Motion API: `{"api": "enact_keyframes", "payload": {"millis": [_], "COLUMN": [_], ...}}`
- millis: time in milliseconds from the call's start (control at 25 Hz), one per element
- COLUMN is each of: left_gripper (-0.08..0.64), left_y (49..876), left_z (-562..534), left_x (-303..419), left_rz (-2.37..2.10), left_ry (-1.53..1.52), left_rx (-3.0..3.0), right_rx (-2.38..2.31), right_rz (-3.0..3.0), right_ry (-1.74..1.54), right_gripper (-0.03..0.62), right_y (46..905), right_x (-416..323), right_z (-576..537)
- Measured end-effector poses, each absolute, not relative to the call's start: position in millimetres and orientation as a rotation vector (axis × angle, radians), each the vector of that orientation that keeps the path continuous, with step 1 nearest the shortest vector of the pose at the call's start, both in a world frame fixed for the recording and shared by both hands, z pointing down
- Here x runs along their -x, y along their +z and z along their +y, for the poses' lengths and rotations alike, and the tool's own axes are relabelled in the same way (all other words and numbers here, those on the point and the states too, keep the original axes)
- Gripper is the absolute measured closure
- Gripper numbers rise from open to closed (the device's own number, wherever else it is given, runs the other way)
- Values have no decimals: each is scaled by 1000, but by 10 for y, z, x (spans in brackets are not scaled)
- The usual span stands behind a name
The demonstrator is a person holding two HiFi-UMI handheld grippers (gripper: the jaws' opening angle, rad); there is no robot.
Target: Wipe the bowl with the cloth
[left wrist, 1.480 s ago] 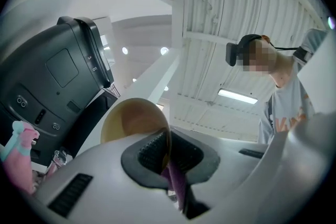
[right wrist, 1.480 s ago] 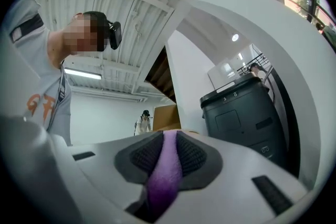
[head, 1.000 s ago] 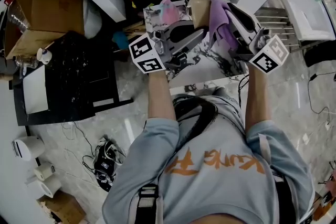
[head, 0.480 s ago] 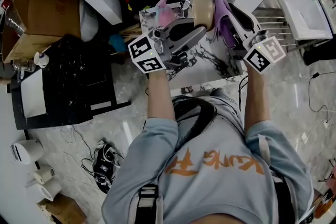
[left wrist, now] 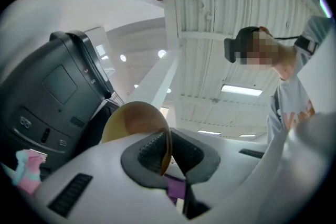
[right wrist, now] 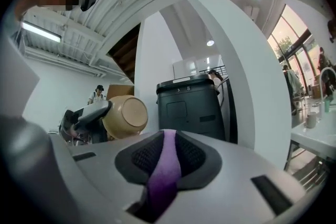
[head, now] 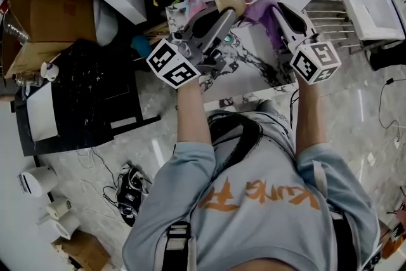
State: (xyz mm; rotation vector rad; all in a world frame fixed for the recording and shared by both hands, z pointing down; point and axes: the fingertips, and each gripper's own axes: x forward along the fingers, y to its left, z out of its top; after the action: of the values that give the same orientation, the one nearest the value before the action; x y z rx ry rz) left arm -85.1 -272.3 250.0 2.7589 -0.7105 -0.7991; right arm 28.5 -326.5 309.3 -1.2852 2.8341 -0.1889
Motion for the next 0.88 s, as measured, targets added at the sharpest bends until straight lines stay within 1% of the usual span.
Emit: {"api": "enact_keyframes", "payload": {"millis": [200,320,720,880], "left_gripper": [528,528,528,528], "left_y": [2683,2763,2845,2845], "left_z": [-2986,-3082,-3234,-3235], "left_x": [1005,1073,1180,1164], "left_rz": [-1123,-1293,-1620,-1649], "left_ry": [-604,-481,-100,-33], "left_rx": [-2701,-2671,-2653,-2672], "right_rx": [1405,1445,1548,1559], "right_rz": [2753,2722,2660,2653], "right_ry": [-213,-205,-138,-111], "right_gripper": [509,509,509,509], "right_y": [3120,3109,2967,2919], "right_x": [-488,-552,-653,-652], "right_z": [-3340,-3362,-3426,-3418]}}
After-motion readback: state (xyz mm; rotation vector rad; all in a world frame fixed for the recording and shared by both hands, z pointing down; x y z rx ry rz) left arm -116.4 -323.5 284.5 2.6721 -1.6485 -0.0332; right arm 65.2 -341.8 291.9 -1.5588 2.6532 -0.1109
